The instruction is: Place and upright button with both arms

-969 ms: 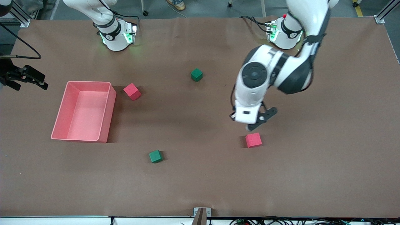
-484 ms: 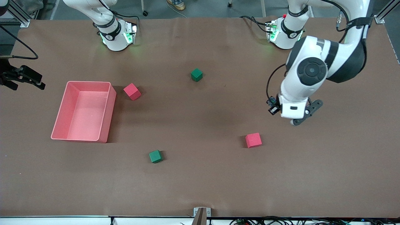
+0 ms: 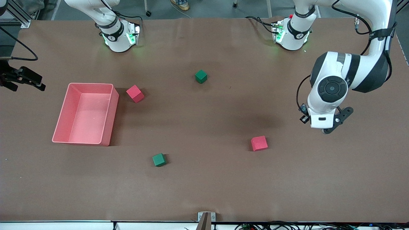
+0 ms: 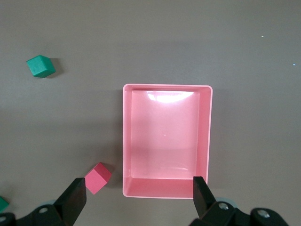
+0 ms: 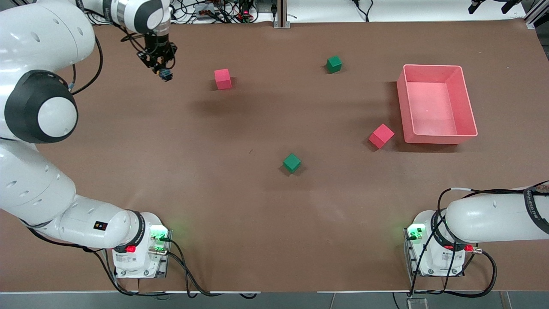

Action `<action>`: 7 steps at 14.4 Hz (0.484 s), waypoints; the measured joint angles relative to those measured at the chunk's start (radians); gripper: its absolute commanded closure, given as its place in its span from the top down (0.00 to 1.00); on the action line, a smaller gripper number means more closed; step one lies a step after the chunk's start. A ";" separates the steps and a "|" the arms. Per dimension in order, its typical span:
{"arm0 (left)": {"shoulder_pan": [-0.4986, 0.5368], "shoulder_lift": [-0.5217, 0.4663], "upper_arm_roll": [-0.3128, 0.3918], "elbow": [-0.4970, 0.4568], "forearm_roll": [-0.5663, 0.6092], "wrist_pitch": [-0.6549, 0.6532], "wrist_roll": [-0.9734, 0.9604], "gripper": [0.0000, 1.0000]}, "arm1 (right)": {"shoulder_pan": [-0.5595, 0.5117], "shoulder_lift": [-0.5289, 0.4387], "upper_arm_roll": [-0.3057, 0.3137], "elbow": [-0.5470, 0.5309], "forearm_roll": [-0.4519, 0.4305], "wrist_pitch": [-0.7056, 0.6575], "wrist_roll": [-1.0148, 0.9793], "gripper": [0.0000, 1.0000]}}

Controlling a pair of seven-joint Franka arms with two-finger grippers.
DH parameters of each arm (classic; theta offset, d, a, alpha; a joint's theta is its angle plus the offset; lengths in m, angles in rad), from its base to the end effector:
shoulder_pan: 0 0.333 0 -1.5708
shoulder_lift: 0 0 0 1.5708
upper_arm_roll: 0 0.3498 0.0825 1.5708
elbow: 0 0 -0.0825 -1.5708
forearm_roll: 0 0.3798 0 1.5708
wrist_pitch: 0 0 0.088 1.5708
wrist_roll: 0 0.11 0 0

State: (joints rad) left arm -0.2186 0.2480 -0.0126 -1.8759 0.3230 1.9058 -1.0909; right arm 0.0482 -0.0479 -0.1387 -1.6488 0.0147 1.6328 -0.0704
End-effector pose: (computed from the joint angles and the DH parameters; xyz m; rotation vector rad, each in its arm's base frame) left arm 0.5862 -0.1131 0.3993 -2.6031 -0.9786 -0.0099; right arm 0.5371 -0.0492 0.6500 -3.1223 0.0324 -0.0516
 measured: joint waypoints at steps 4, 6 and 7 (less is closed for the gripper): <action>0.040 0.026 0.000 -0.031 0.148 0.060 -0.106 0.00 | -0.007 0.000 0.000 -0.001 0.000 -0.015 -0.001 1.00; 0.037 0.064 -0.002 -0.036 0.273 0.075 -0.242 0.00 | -0.007 0.000 0.000 -0.002 0.000 -0.019 -0.002 1.00; 0.036 0.087 -0.004 -0.037 0.336 0.077 -0.318 0.00 | -0.007 0.000 0.001 -0.001 0.000 -0.019 -0.005 1.00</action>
State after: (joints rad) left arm -0.1825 0.3346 -0.0167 -1.9126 0.6594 1.9827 -1.4089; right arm 0.0412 -0.0479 -0.1379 -1.6502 0.0147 1.6142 -0.0750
